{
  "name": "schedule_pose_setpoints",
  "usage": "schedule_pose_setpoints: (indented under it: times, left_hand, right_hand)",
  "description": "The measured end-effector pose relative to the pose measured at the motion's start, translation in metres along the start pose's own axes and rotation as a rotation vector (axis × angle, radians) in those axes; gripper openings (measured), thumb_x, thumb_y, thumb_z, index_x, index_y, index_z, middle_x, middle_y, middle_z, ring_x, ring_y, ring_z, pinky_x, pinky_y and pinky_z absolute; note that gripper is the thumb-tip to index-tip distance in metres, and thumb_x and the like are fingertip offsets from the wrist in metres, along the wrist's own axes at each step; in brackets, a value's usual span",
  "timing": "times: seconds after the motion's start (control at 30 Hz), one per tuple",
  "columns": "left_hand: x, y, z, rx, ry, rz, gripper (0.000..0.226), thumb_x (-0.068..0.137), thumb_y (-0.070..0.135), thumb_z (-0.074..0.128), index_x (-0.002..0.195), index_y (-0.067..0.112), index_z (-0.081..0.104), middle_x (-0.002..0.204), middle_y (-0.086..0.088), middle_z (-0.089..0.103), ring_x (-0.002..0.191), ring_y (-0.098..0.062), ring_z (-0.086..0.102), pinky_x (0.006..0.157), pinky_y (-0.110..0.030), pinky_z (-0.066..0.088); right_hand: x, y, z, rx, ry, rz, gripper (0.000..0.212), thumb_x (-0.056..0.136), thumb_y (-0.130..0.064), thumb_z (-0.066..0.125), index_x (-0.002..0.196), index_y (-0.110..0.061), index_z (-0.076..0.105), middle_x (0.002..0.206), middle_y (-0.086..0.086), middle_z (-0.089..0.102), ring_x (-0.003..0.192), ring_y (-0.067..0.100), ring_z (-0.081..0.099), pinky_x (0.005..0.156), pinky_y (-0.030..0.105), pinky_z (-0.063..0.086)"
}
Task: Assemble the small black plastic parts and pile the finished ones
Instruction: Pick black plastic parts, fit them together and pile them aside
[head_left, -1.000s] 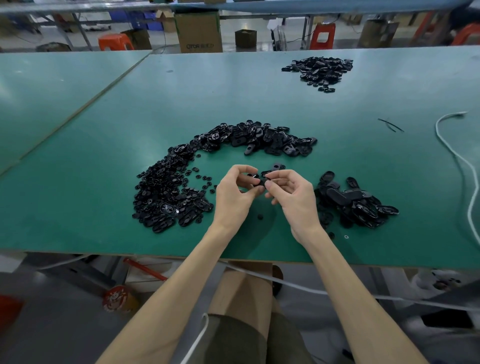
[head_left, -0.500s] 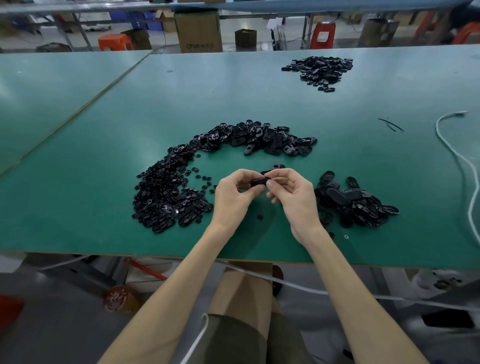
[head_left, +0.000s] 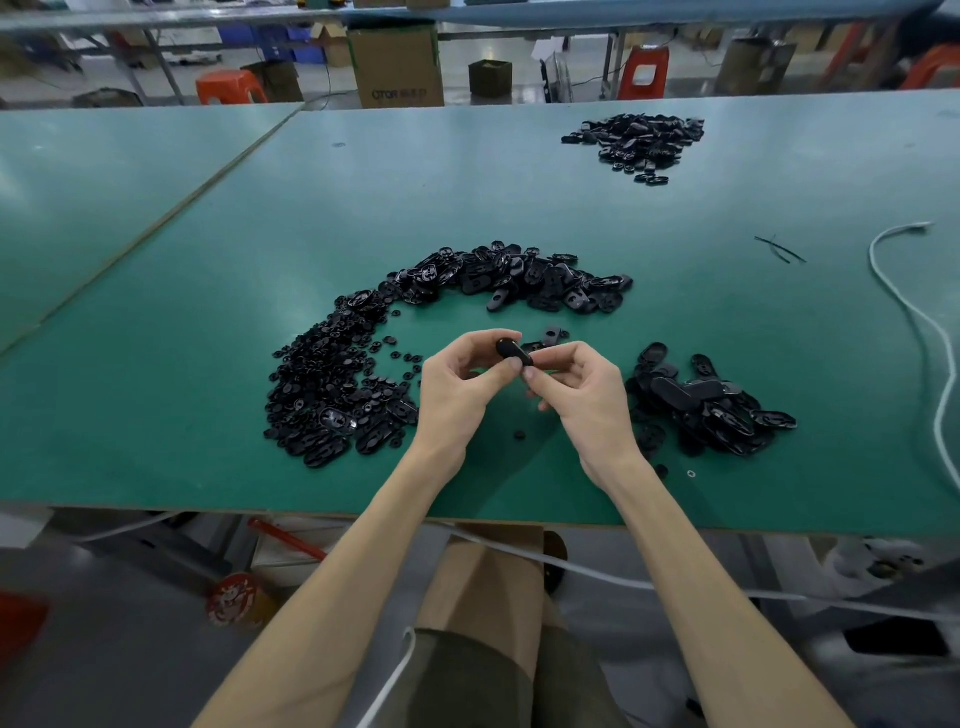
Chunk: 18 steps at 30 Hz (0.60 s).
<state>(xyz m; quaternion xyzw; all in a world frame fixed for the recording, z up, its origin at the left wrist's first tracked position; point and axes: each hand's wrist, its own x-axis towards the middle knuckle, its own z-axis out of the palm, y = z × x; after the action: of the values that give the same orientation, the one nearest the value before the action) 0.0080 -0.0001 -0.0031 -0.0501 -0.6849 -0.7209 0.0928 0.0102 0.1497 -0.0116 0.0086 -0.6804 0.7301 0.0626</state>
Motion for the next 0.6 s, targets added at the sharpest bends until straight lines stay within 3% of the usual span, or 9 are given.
schedule_pose_setpoints:
  times: [0.2,0.27,0.37,0.47,0.6]
  left_hand:
    - [0.0004,0.002,-0.0009,-0.064,0.014,-0.024,0.035,0.088,-0.002,0.074,0.114,0.021,0.078,0.105,-0.005,0.078,0.092,-0.015,0.068,0.09,-0.022,0.053]
    - [0.0007,0.0013,-0.0003,-0.067,0.011,-0.029,0.035,0.089,-0.002,0.073,0.115,0.022,0.078,0.093,-0.007,0.076,0.086,-0.015,0.066,0.089,-0.021,0.052]
    - [0.0006,-0.0004,0.0006,-0.047,-0.031,-0.028,0.036,0.091,-0.002,0.07,0.118,0.021,0.077,0.077,0.005,0.063,0.079,-0.011,0.06,0.086,-0.021,0.05]
    - [-0.0001,-0.0012,0.0031,0.016,-0.098,-0.016,0.032,0.09,0.004,0.076,0.118,0.019,0.076,0.091,0.001,0.077,0.089,-0.014,0.072,0.088,-0.022,0.054]
    - [-0.0006,-0.0024,0.0047,0.057,-0.091,-0.043,0.026,0.085,0.01,0.083,0.108,0.013,0.071,0.094,-0.005,0.079,0.091,-0.019,0.076,0.085,-0.028,0.058]
  right_hand:
    - [0.0002,0.0005,0.0005,-0.051,-0.008,-0.007,0.009,0.09,-0.007,0.078,0.094,-0.016,0.077,0.086,0.006,0.079,0.073,0.01,0.069,0.063,0.021,0.053]
    - [0.0006,0.0007,0.0008,-0.031,0.024,-0.016,0.008,0.091,-0.009,0.078,0.097,-0.013,0.074,0.083,0.003,0.077,0.072,0.009,0.067,0.062,0.02,0.051]
    - [0.001,0.0014,0.0002,0.007,0.062,-0.022,0.013,0.092,-0.013,0.078,0.102,-0.01,0.071,0.087,-0.002,0.076,0.072,0.009,0.067,0.062,0.022,0.052]
    - [0.0011,0.0031,0.0009,-0.044,0.041,-0.04,0.005,0.096,-0.018,0.074,0.099,-0.015,0.073,0.084,-0.005,0.076,0.072,0.008,0.066,0.062,0.023,0.051]
    - [0.001,0.0034,0.0009,-0.079,0.038,-0.05,0.005,0.095,-0.022,0.075,0.094,-0.017,0.075,0.079,-0.004,0.075,0.071,0.009,0.065,0.062,0.027,0.05]
